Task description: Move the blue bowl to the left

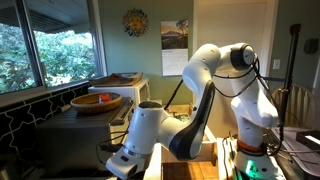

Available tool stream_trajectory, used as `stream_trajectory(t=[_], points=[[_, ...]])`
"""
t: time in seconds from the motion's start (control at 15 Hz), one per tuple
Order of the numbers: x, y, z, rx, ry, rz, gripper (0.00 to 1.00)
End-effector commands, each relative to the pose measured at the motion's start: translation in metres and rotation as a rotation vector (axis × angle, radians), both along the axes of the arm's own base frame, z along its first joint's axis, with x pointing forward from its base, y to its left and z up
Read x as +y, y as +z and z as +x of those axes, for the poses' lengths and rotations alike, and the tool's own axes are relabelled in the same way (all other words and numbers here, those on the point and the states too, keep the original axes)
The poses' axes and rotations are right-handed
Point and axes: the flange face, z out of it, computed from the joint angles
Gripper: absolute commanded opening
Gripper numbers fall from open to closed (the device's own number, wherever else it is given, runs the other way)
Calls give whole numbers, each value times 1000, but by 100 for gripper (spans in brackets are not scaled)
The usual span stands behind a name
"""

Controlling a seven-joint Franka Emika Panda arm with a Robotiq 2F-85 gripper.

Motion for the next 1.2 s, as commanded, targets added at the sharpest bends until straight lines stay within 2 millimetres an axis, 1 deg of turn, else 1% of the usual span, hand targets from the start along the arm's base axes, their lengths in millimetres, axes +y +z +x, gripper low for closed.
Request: stream_trajectory(t=[0.0,0.13,0.2,0.27,0.4,0.47,0.53,0.8,0.93,1.13], points=[[1,3,-2,-5,26,-33,52],[0,11,-8,-10,32,-28,68],[-1,16,-11,-17,31,-26,74],[-5,25,-16,-27,30,-16,83],[-19,49,-20,-66,-12,4,97],[-31,64,-21,-73,-54,16,100],[-40,73,-22,-41,-103,24,100],[-106,109,-23,100,-337,46,100],[-142,126,-27,182,-446,66,100],[-203,140,-39,272,-611,69,100]])
